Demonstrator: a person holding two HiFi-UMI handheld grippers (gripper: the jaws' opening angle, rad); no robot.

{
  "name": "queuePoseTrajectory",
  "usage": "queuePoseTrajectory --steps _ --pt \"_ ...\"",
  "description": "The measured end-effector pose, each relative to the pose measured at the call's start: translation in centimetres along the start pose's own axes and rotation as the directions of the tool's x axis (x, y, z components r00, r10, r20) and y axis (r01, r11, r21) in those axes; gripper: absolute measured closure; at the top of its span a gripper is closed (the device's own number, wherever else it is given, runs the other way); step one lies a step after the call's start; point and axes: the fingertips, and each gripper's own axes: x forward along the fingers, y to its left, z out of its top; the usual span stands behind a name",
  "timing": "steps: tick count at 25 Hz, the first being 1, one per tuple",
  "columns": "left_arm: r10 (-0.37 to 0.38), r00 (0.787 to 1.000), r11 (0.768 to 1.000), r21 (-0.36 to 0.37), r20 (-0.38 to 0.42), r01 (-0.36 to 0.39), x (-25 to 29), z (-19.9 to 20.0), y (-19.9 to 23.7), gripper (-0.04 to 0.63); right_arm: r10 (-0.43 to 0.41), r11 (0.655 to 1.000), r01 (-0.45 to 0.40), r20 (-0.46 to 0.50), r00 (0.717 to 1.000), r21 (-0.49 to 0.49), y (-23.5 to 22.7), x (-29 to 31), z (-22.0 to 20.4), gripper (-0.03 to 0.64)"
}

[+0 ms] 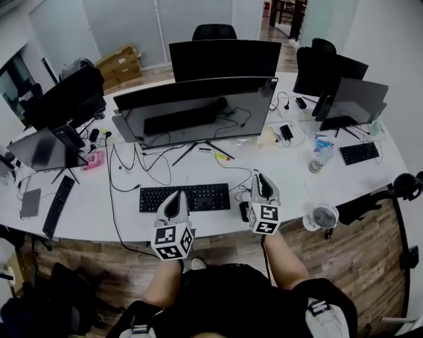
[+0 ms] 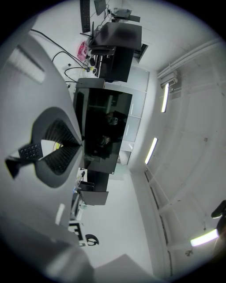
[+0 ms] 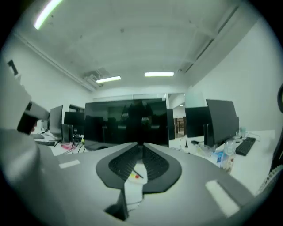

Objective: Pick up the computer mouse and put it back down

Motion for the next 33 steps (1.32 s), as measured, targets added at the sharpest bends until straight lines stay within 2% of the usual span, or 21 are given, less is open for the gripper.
queuePoseTrajectory --steps 1,4,7,21,33 --pt "-0.007 1.000 1.000 0.000 0.006 0.007 0.2 0.2 -0.2 0.541 -0.006 1.000 0.006 0.047 0.999 0.000 0.0 -0.4 2.5 0.611" --pt "-0.023 0.999 1.000 0.001 0.024 0.023 0.6 0.9 -0.7 0.541 0.007 1.000 -0.007 0.116 0.993 -0.002 0.5 -1.5 7.3 0.618" --pt "-0.037 0.999 0.999 0.003 0.034 0.037 0.9 1.4 -1.1 0.541 0.027 0.999 -0.024 0.144 0.989 -0.025 1.2 -2.6 9.3 0.618" --pt "-0.064 0.998 0.998 0.010 0.029 0.064 1.6 1.5 -1.0 0.540 0.033 0.999 -0.030 0.138 0.990 -0.024 2.4 -3.1 8.6 0.618" --pt "-0.067 0.996 0.998 0.007 0.051 0.067 1.8 2.5 2.2 0.541 0.044 0.999 -0.043 0.140 0.989 -0.014 5.6 -1.9 8.4 0.618"
